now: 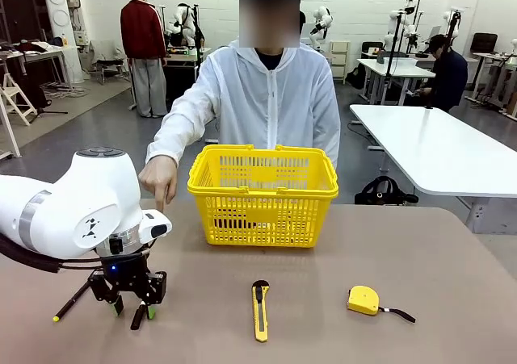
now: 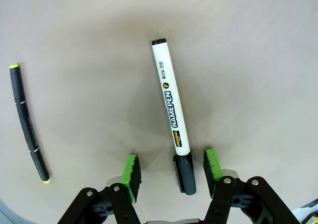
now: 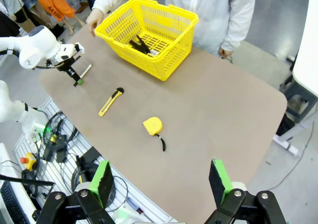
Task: Place the items the person wants into the basket.
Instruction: Pick up the item the person points to and place it in the Market Basket.
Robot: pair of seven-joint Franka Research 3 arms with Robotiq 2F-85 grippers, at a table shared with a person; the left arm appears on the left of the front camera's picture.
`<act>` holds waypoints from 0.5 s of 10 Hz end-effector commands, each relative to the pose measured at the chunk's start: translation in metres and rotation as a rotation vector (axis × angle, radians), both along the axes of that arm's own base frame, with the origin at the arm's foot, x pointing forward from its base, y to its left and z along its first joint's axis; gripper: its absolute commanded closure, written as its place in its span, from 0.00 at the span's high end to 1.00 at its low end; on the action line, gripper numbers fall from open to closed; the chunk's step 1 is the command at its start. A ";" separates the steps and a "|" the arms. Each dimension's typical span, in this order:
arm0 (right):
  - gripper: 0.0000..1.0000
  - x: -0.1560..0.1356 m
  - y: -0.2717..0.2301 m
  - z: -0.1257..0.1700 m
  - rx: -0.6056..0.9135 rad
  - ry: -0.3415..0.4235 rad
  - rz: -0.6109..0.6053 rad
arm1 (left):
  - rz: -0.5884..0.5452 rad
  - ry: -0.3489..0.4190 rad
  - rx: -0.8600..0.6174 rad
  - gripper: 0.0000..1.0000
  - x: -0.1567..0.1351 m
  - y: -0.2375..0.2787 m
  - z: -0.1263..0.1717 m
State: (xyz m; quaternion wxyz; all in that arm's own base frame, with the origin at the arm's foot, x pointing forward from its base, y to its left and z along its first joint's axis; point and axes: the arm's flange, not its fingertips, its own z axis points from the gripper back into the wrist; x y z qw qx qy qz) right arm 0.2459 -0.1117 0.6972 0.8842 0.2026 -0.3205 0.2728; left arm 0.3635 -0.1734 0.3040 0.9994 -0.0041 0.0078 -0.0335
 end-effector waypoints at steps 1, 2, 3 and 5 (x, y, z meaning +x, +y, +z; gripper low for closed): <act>1.00 0.002 0.000 0.000 0.009 -0.003 0.014 | 0.019 -0.035 0.022 0.00 -0.060 0.026 -0.022; 1.00 0.002 0.000 0.000 0.009 -0.003 0.014 | 0.021 -0.029 0.018 0.18 -0.059 0.026 -0.022; 1.00 0.002 0.000 0.000 0.009 -0.003 0.014 | 0.021 -0.024 0.016 0.09 -0.057 0.026 -0.021; 1.00 0.002 0.000 0.000 0.009 -0.003 0.014 | 0.023 -0.023 0.010 0.00 -0.059 0.025 -0.020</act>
